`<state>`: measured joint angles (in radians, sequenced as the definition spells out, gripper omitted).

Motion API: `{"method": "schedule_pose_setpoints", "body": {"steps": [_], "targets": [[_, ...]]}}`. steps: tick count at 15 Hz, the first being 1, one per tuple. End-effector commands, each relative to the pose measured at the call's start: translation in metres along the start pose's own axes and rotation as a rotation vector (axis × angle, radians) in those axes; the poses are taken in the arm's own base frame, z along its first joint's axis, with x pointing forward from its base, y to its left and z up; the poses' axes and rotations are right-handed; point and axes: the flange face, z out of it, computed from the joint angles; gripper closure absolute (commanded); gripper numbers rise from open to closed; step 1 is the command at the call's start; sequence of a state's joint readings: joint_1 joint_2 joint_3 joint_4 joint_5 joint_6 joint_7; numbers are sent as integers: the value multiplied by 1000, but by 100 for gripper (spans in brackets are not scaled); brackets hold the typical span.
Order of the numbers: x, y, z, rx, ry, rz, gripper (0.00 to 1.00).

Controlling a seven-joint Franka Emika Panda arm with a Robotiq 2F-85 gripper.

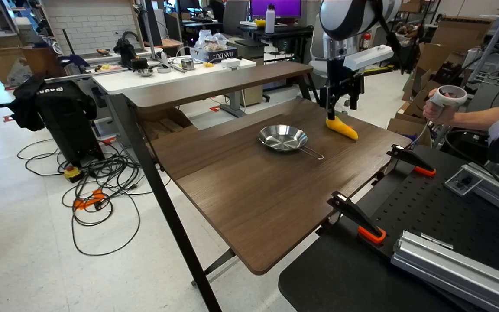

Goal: Put the carrot plush toy on the pan

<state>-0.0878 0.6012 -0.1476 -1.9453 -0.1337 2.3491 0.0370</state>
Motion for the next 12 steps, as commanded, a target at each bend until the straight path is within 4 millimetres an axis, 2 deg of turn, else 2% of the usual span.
{"method": "schedule_pose_setpoints", "body": {"steps": [1, 2, 4, 12], "targets": [[10, -9, 14, -25, 26, -25, 3], [10, -10, 17, -24, 28, -29, 26], [10, -9, 21, -23, 35, -32, 31], [8, -3, 17, -30, 92, -41, 91]]}}
